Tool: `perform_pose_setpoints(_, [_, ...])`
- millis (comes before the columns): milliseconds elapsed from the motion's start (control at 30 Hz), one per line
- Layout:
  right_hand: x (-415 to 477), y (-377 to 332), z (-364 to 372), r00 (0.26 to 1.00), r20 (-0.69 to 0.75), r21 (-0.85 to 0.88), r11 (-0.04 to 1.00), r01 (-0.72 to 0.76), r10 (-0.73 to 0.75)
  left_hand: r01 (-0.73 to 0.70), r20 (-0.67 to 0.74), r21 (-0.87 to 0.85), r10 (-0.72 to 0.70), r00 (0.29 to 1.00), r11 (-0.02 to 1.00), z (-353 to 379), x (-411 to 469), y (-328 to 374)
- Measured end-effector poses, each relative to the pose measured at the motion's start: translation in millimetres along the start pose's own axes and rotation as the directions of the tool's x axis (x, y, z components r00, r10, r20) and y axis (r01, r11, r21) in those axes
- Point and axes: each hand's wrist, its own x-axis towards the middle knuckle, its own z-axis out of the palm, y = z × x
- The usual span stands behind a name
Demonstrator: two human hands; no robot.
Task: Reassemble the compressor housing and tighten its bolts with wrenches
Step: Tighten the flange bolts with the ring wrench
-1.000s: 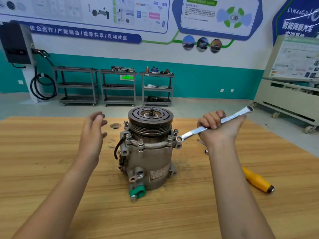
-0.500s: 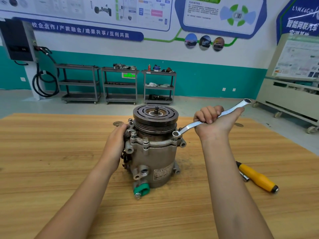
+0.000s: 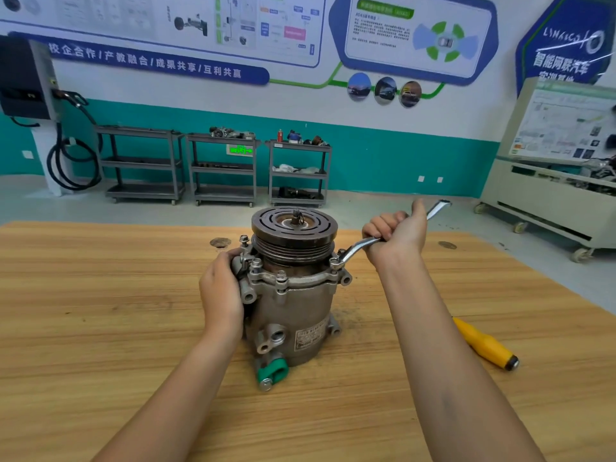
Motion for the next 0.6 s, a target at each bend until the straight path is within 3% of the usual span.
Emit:
perform_pose_setpoints(267, [-35.0, -1.8, -38.7, 0.972, -0.161, 0.150, 0.969, 0.196, -0.171, -0.057, -0.002, 0.021, 0.057, 0.998, 0.998, -2.2, -11.6, -6.2])
perform_pose_setpoints(400, [-68.2, 22.6, -58.5, 0.961, -0.157, 0.143, 0.958, 0.249, -0.226, -0.164, 0.010, 0.112, 0.164, 0.986, 0.980, -5.6, -15.3, -10.7])
perform_pose_setpoints(600, [-68.8, 8.9, -36.3, 0.954, -0.147, 0.171, 0.943, 0.285, -0.262, -0.148, 0.038, 0.139, 0.144, 0.989, 0.979, -8.0, -15.4, -11.4])
